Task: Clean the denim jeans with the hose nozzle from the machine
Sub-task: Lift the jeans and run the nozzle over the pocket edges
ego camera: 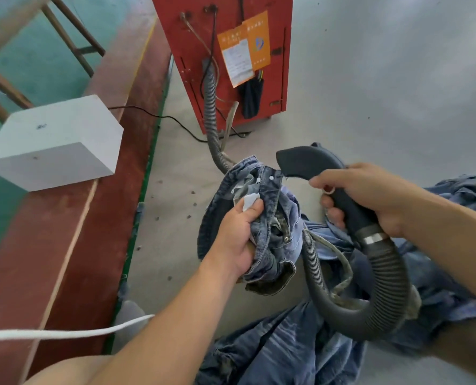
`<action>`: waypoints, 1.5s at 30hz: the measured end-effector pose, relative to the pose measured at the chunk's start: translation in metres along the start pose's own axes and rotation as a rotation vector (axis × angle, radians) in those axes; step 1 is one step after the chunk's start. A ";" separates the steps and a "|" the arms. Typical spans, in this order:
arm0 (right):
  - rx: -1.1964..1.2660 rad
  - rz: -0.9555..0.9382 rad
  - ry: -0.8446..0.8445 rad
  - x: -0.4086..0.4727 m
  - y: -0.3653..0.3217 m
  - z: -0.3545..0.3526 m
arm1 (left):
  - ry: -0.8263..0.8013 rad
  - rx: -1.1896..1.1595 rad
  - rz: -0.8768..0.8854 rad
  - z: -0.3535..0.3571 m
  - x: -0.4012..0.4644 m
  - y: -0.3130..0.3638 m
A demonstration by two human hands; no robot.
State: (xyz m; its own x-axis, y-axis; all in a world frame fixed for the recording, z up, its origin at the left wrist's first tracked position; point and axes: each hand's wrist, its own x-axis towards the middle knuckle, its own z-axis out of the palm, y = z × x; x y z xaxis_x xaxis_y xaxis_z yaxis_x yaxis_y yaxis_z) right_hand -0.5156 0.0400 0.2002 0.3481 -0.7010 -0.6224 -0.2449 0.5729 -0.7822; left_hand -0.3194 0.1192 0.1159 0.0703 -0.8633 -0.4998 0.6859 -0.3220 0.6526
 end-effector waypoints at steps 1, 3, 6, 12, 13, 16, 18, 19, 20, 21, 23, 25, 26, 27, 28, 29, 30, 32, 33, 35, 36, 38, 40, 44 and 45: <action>-0.017 0.026 -0.058 -0.002 0.004 -0.002 | 0.001 -0.014 -0.001 -0.001 0.000 0.001; -0.029 0.065 -0.159 -0.004 0.010 0.001 | -0.003 -0.023 -0.007 -0.004 0.001 0.002; 0.062 0.069 -0.139 0.002 0.007 0.008 | -0.034 0.004 -0.040 -0.004 0.000 -0.002; -0.130 -0.052 0.030 -0.008 -0.009 -0.003 | 0.085 0.255 0.151 0.002 0.004 -0.003; -0.258 -0.080 0.028 -0.013 -0.007 -0.003 | 0.115 0.311 0.196 0.004 0.005 -0.004; -0.536 -0.095 0.028 -0.023 -0.004 0.011 | 0.166 0.471 0.296 0.008 0.006 -0.015; -0.496 -0.060 0.037 -0.020 -0.005 0.020 | 0.147 0.555 0.331 0.008 0.007 -0.023; -0.432 -0.050 0.046 -0.015 -0.006 0.022 | 0.151 0.584 0.335 0.008 0.007 -0.026; -0.367 -0.051 0.068 -0.010 -0.009 0.023 | 0.162 0.618 0.333 0.007 0.007 -0.028; -0.309 -0.059 0.098 -0.005 -0.013 0.022 | 0.173 0.661 0.332 0.007 0.006 -0.029; -0.232 -0.073 0.147 -0.001 -0.019 0.015 | 0.166 0.729 0.326 0.005 0.006 -0.030; -0.243 -0.070 0.128 -0.004 -0.020 0.006 | 0.173 0.737 0.327 0.006 0.006 -0.030; -0.288 -0.061 0.096 -0.008 -0.018 0.002 | 0.190 0.726 0.334 0.006 0.006 -0.028; -0.353 -0.046 0.056 -0.011 -0.015 0.001 | 0.201 0.710 0.341 0.006 0.007 -0.027; -0.410 -0.028 0.016 -0.014 -0.012 0.003 | 0.197 0.694 0.343 0.004 0.008 -0.026; -0.436 -0.012 -0.015 -0.015 -0.010 0.006 | 0.176 0.677 0.337 0.002 0.009 -0.026; -0.426 -0.002 -0.025 -0.013 -0.008 0.010 | 0.153 0.662 0.320 0.001 0.010 -0.026; -0.317 -0.011 0.022 -0.004 -0.009 0.014 | 0.134 0.647 0.290 0.000 0.008 -0.027; -0.242 -0.019 0.062 0.001 -0.010 0.014 | 0.139 0.652 0.287 -0.001 0.006 -0.027; -0.100 -0.023 0.116 0.007 -0.015 0.008 | 0.133 0.623 0.258 -0.001 0.004 -0.022; -0.056 -0.016 0.119 0.008 -0.015 0.003 | 0.118 0.552 0.213 -0.002 0.004 -0.017; -0.048 0.007 0.084 0.007 -0.013 -0.008 | 0.079 0.296 0.094 -0.005 0.004 -0.004; -0.103 0.063 0.000 0.005 -0.009 -0.014 | 0.029 0.088 -0.027 -0.012 0.004 0.011; -0.129 0.125 -0.218 0.006 -0.002 0.000 | -0.155 0.018 -0.200 -0.021 0.000 0.018; -0.114 0.085 -0.204 0.008 -0.002 0.006 | -0.167 0.024 -0.226 -0.021 0.000 0.015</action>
State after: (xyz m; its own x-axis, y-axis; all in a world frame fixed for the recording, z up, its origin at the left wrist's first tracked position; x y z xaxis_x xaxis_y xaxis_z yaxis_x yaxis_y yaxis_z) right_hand -0.5067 0.0359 0.1967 0.4944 -0.5453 -0.6769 -0.3779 0.5664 -0.7323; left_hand -0.2934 0.1223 0.1138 -0.2037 -0.8200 -0.5348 0.6532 -0.5208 0.5497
